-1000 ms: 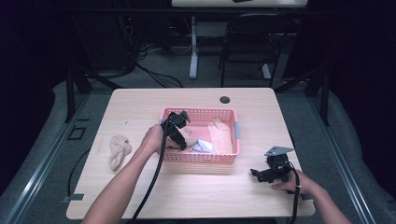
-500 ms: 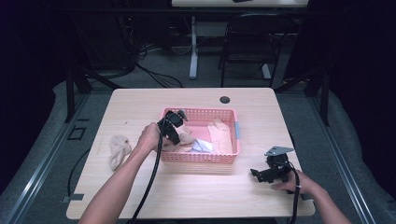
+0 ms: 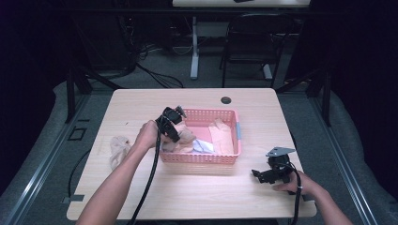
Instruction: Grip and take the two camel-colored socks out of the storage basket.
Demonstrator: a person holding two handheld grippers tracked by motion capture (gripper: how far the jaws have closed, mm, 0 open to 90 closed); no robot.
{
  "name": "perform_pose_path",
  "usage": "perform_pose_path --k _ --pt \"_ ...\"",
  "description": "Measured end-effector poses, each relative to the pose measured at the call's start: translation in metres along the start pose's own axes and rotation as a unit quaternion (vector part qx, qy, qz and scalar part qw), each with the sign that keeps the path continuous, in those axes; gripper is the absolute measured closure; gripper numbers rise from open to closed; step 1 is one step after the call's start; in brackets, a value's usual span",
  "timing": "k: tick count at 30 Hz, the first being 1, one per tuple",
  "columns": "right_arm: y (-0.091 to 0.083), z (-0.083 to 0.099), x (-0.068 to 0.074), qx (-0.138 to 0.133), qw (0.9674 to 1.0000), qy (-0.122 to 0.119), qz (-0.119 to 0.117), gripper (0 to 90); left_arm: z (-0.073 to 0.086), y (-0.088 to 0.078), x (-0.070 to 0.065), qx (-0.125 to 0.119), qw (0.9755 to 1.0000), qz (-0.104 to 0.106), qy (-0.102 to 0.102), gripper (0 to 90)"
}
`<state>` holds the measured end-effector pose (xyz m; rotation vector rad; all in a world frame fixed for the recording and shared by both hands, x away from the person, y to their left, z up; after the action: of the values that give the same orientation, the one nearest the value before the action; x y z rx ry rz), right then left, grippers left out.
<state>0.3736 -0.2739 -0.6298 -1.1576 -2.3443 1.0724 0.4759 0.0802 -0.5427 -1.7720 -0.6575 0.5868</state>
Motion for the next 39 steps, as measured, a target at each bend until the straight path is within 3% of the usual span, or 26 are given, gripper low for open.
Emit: perform_pose_path --k 10,17,26,29,39 --pt "0.000 0.000 0.000 0.000 1.0000 -0.001 0.002 0.0 -0.002 -0.019 0.000 -0.010 0.9999 -0.005 0.008 82.5" --pt "0.000 0.000 0.000 0.000 1.0000 -0.001 0.002 0.0 -0.005 -0.038 0.001 -0.031 0.9995 -0.007 0.005 82.4" --pt "0.000 0.000 0.000 0.000 1.0000 -0.001 0.002 0.0 -0.006 -0.050 0.003 -0.025 0.9995 -0.016 0.014 82.3" --pt "0.000 0.000 0.000 0.000 1.0000 -0.001 0.002 0.0 -0.008 -0.056 0.003 -0.033 0.9993 -0.015 0.014 82.4" --pt "0.000 0.000 0.000 0.002 1.0000 -0.002 0.002 0.0 -0.011 -0.088 0.000 -0.051 0.9979 -0.031 0.024 82.2"
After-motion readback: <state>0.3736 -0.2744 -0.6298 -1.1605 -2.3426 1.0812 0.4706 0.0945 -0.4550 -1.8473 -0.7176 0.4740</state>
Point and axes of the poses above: each handheld gripper's, and its own axes: y roughly forward along the jaws, z roughly out of its underside, x roughly to its left, the point moved 6 cm from there along y, roughly forward along the jaws, and after that the axes turned 4 degrees about -y, right-handed, at the moved point
